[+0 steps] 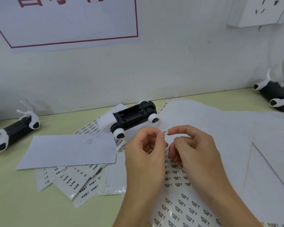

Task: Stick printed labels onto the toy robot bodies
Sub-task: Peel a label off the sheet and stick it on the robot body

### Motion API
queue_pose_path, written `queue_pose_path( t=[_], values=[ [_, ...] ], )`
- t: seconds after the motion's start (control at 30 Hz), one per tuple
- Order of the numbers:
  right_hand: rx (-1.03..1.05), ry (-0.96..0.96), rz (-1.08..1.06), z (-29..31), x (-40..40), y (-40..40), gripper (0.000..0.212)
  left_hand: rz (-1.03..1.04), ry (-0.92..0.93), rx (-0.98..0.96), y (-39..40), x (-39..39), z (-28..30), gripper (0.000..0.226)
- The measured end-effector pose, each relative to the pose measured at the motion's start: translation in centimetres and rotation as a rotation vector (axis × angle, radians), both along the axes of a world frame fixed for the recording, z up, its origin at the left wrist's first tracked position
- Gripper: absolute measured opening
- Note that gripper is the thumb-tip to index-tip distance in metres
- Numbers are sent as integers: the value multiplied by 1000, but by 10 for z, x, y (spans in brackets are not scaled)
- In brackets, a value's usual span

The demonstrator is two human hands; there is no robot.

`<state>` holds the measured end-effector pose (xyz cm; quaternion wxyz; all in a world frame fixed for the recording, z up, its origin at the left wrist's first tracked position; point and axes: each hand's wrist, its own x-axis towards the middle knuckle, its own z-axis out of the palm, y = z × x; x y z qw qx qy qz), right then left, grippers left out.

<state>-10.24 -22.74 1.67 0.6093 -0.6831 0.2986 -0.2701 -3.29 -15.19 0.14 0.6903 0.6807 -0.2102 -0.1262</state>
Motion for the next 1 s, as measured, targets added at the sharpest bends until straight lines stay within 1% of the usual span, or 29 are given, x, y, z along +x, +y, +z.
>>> queue_pose_path(
  t=[0.1, 0.3, 0.5, 0.57, 0.67, 0.73, 0.83, 0.9, 0.97, 1.0],
  values=[
    [-8, 17, -25, -1, 0, -1, 32, 7, 18, -16, 1, 1, -1, 17],
    [2, -34, -53, 0, 1, 0, 13, -10, -6, -26, 0, 2, -1, 21],
    [-13, -75, -77, 0, 1, 1, 16, -32, -47, -15, -1, 2, -2, 20],
    [-59, -85, -94, -1, 1, 2, 17, -28, -69, -10, -1, 2, -2, 19],
    [-236, -73, -178, -5, 4, 4, 21, -9, -136, 20, -2, 0, -2, 17],
    [-318, -56, -248, -8, 5, 4, 22, 9, -190, 63, -3, -3, -3, 19],
    [-308, -38, -312, -11, 4, -3, 21, 31, -248, 113, -4, -5, -4, 23],
    [-271, 5, -297, -13, 3, -8, 18, 36, -290, 135, -4, -5, -5, 23],
    [-246, 49, -269, -14, 3, -10, 18, 33, -384, 169, -4, -7, -6, 21],
    [-240, 60, -262, -15, 3, -11, 18, 25, -463, 205, -4, -9, -5, 21]
  ],
)
